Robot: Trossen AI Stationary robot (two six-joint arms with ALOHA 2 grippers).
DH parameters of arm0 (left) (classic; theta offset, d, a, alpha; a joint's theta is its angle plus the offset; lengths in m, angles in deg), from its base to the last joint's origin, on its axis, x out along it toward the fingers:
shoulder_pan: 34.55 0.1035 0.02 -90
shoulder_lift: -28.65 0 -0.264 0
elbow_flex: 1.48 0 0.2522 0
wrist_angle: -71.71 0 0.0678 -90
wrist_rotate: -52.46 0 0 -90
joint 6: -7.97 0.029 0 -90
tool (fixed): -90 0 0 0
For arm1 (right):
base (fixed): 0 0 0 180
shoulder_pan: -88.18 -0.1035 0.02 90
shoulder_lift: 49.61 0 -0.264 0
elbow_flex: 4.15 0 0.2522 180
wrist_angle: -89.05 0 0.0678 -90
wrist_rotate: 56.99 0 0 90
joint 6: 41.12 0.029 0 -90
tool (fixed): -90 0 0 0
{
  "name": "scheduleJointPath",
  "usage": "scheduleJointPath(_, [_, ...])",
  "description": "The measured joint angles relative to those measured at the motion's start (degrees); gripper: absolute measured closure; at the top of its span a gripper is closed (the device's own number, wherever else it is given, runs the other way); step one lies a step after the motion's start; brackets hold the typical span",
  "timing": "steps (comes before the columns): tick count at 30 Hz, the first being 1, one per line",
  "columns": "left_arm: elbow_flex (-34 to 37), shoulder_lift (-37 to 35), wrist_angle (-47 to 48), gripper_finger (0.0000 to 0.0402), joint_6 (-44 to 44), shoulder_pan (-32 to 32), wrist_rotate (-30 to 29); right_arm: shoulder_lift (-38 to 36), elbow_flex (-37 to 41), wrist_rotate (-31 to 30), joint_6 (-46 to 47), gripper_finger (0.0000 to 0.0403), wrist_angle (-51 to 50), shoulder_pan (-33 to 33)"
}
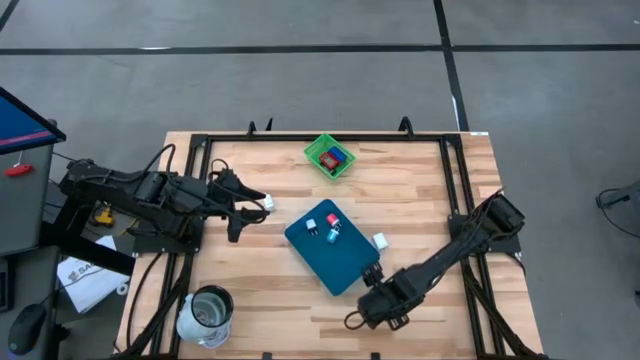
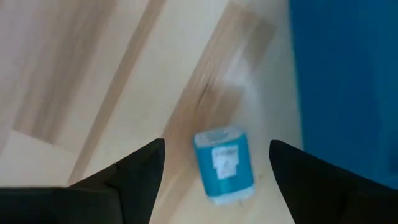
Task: Pick & Place Office items
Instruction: Put the blue charger adapter into the blue bin
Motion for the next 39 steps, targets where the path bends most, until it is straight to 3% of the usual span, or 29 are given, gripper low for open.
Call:
scheduleJointPath(13, [0.0, -0.01, -0.5, 0.0156, -1.41, 0.0, 0.02, 0.02, 7.28, 3.0, 3.37, 0.0135, 4.04, 0.86])
scheduleJointPath(21, [0.0, 0.01, -0.57, 0.0156, -1.53, 0.04, -0.05, -0.42, 8.13, 6.41, 4.74, 0.027, 6.64, 1.65])
scheduleJointPath(28, [0.0, 0.0, -0.57, 0.0156, -1.53, 0.07, -0.24, -2.07, 6.9, 10.74, 8.58, 0.0266, 6.79, 2.5])
scheduleJointPath(39, [-0.04, 0.01, -0.28, 0.0156, -1.32, 0.07, -0.48, -13.0, 0.86, 9.62, 17.98, 0.0266, 5.56, 3.87])
